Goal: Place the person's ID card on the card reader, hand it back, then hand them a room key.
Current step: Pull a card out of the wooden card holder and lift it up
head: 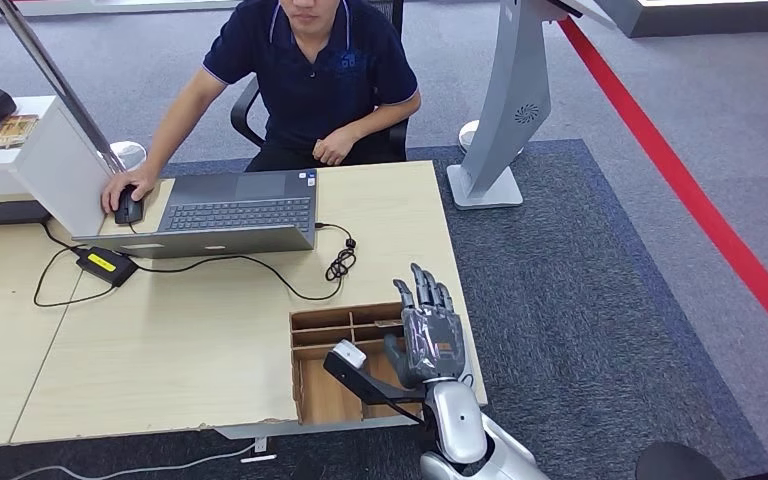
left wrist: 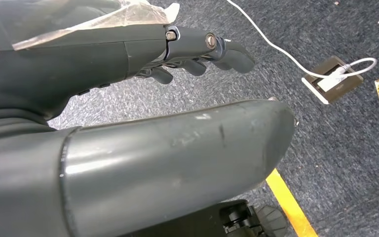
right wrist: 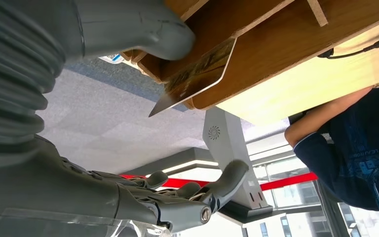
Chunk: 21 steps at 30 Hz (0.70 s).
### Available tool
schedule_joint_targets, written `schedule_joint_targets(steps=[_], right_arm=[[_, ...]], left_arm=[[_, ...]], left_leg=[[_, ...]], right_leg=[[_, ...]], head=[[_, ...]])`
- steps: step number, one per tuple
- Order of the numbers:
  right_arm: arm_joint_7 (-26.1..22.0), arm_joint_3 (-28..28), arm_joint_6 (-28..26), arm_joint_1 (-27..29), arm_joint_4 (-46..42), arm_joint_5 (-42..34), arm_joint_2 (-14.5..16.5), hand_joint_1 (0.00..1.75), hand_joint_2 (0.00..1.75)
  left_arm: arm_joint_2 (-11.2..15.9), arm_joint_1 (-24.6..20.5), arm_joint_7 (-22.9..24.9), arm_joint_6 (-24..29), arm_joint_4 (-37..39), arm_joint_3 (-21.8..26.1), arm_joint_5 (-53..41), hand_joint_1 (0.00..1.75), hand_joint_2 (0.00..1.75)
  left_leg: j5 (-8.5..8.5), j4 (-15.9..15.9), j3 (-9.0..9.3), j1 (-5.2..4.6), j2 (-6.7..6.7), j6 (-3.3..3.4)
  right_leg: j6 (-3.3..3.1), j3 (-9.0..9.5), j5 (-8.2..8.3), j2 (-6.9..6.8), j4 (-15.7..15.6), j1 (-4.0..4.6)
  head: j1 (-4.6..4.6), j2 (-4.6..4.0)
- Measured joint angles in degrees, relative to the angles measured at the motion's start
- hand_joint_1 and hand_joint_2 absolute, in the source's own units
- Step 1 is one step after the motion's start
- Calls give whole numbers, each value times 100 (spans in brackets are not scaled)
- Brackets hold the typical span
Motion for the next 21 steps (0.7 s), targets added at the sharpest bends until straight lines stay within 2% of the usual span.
schedule_joint_targets(steps=[6,12,21], right_arm=[[0,0,0,0,2,0,0,71,175],[-8,0,4,0,2,-15,0,63,175],[-35,1,2,-1,29,-46,0,66,175]], left_arm=[[0,0,0,-1,0,0,-1,0,0],[0,-1,0,-1,0,0,-8,0,0],[2,-1,0,-1,0,0,-14,0,0]], left_leg=[[0,0,-1,0,0,0],[0,0,-1,0,0,0],[0,0,-1,0,0,0]], right_leg=[[0,0,0,0,0,0],[0,-1,0,0,0,0],[0,-1,0,0,0,0]], head=[[0,0],[1,0],[0,0]])
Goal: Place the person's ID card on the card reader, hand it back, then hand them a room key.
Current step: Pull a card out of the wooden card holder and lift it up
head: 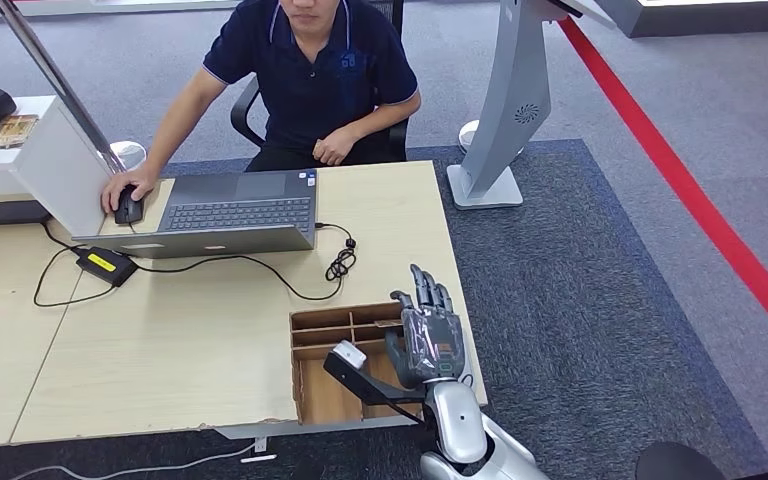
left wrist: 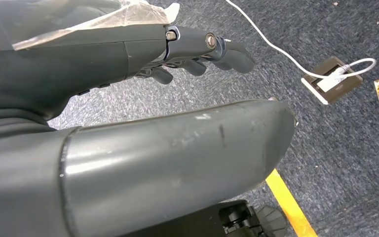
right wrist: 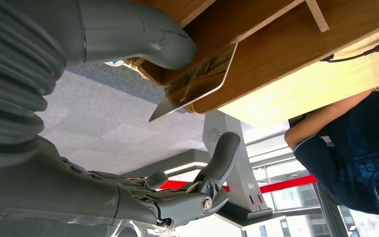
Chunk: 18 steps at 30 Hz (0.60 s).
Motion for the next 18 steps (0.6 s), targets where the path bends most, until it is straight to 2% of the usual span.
schedule_joint_targets(steps=[5,12,18], right_arm=[[-3,1,1,0,22,-9,3,67,175],[-7,3,2,0,27,-25,4,86,175],[-7,3,2,0,33,-33,4,153,175]], left_arm=[[0,-1,0,0,1,0,-1,0,0],[0,-1,0,0,1,0,-3,0,0],[0,-1,-2,0,0,0,-6,0,0]], left_leg=[[0,0,0,0,0,0],[0,0,-1,0,0,0],[0,0,-1,0,0,0]], right_leg=[[0,0,0,0,0,0],[0,-1,0,0,0,0],[0,-1,0,0,0,0]], head=[[1,0],[0,0],[0,0]])
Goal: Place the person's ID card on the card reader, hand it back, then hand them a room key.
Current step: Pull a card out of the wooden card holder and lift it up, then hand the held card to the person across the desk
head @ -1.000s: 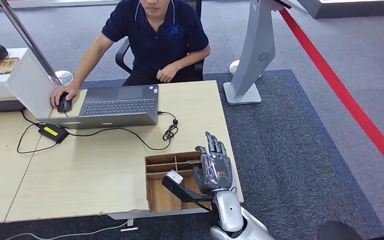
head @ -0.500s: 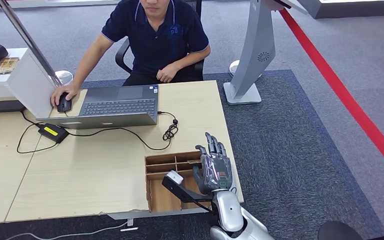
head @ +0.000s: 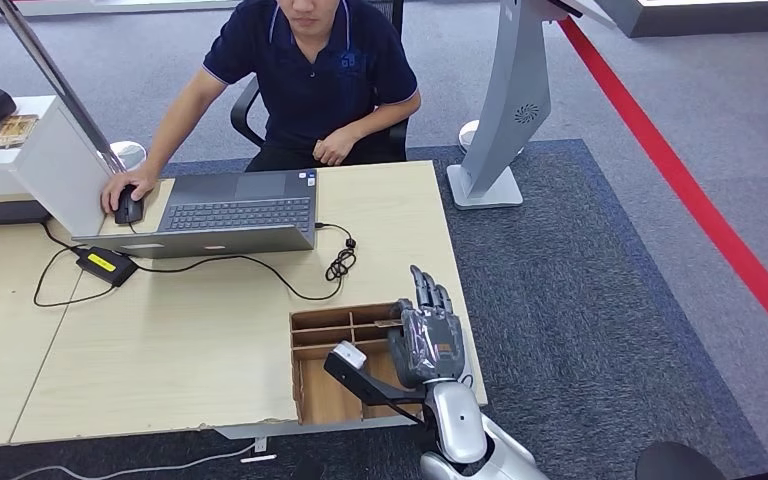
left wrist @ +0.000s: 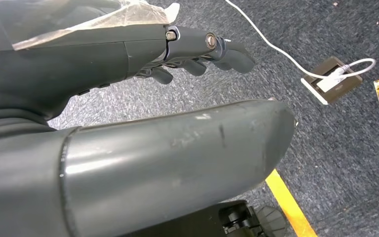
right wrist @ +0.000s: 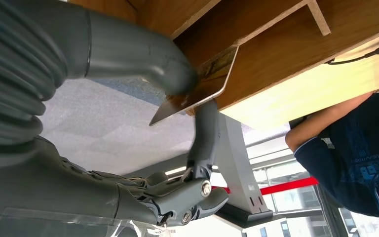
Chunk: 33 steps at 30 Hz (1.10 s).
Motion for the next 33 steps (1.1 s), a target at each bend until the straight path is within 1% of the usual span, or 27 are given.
schedule_joint_targets(steps=[2,4,19,26,33], right_arm=[[0,0,0,1,12,0,0,168,175],[0,1,0,2,19,-1,1,175,175],[0,0,-9,-12,19,-27,25,175,175],[82,-28,-160,14,-32,-28,12,175,175],[308,-250,-349,251,-553,267,-82,175,175]], left_arm=[[0,0,0,0,0,0,0,0,0],[0,0,0,0,0,0,0,0,0],[0,-1,-11,3,0,0,-10,0,0],[2,7,-19,45,0,9,10,0,0],[101,105,-309,67,4,52,168,0,0]], left_leg=[[0,0,0,0,0,0],[0,0,0,0,0,0],[0,0,0,0,0,0],[0,0,0,0,0,0],[-1,0,-3,0,0,0]], right_leg=[[0,0,0,0,0,0],[0,0,0,0,0,0],[0,0,0,0,0,0],[0,-1,0,0,0,0],[0,-5,-1,0,-1,0]], head=[[0,0],[0,0],[0,0],[0,0],[0,0]])
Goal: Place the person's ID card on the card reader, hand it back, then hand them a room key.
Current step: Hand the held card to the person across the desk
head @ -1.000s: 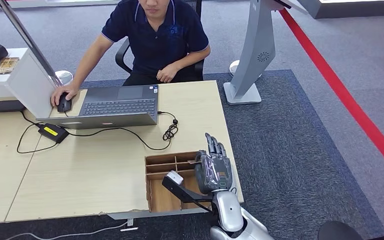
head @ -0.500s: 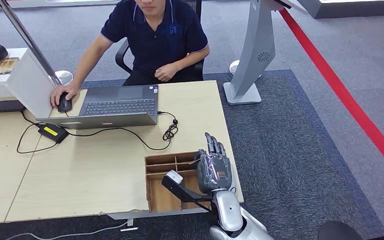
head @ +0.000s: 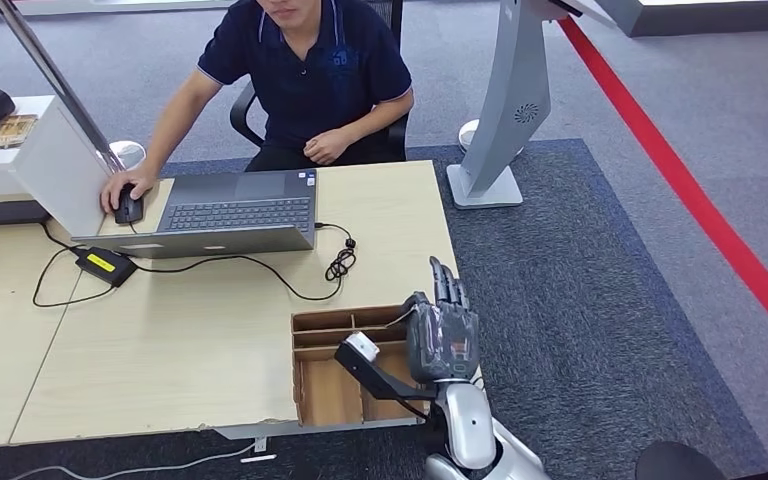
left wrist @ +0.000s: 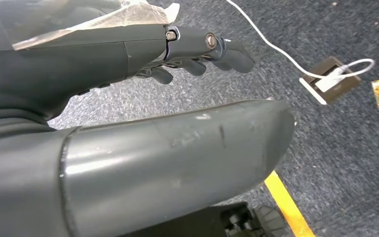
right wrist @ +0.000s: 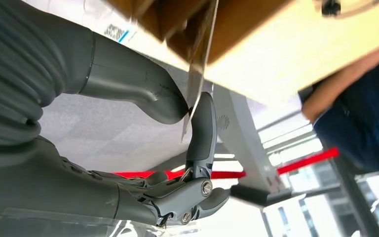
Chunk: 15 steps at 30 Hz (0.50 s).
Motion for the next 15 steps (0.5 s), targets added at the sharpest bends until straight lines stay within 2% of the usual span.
schedule_joint_targets(steps=[7,15], right_arm=[[264,-347,-163,384,-986,363,-186,175,175],[345,-677,-349,725,-2009,625,-357,175,175]], left_arm=[[95,141,-70,114,3,69,116,0,0],[152,222,-112,158,11,161,205,0,0]], left_leg=[[0,0,-3,0,0,0],[0,0,-3,0,0,0]], right_leg=[[0,-3,-1,0,0,0],[0,-3,0,0,0,0]], head=[[0,0],[1,0]])
